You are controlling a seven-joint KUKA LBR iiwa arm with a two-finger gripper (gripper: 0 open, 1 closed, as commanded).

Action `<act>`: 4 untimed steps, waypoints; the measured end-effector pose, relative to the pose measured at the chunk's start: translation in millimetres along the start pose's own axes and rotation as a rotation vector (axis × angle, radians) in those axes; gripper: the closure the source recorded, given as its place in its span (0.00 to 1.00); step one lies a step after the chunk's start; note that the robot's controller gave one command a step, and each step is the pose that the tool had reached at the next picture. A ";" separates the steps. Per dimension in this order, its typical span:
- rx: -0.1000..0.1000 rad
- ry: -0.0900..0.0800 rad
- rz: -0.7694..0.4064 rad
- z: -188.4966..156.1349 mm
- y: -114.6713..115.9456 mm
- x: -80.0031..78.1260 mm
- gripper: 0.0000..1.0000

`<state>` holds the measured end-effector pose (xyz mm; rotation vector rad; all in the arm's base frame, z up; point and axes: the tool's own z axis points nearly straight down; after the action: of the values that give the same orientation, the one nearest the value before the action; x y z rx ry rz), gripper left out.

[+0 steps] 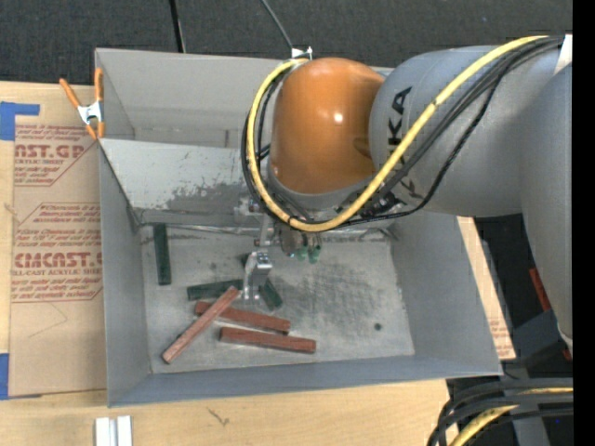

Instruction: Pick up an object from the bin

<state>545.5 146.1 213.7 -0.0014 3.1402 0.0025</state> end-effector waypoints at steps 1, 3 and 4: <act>-0.001 -0.006 -0.028 57.1 0.9 -2.5 0.00; -0.001 -0.003 -0.001 139.2 -4.5 4.3 1.00; 0.001 0.000 -0.027 19.1 -8.4 8.3 1.00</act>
Offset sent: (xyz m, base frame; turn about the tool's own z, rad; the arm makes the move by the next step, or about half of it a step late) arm -0.0064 -0.0053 -0.1430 -0.0012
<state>537.1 137.7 194.6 -0.0442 3.1401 0.0008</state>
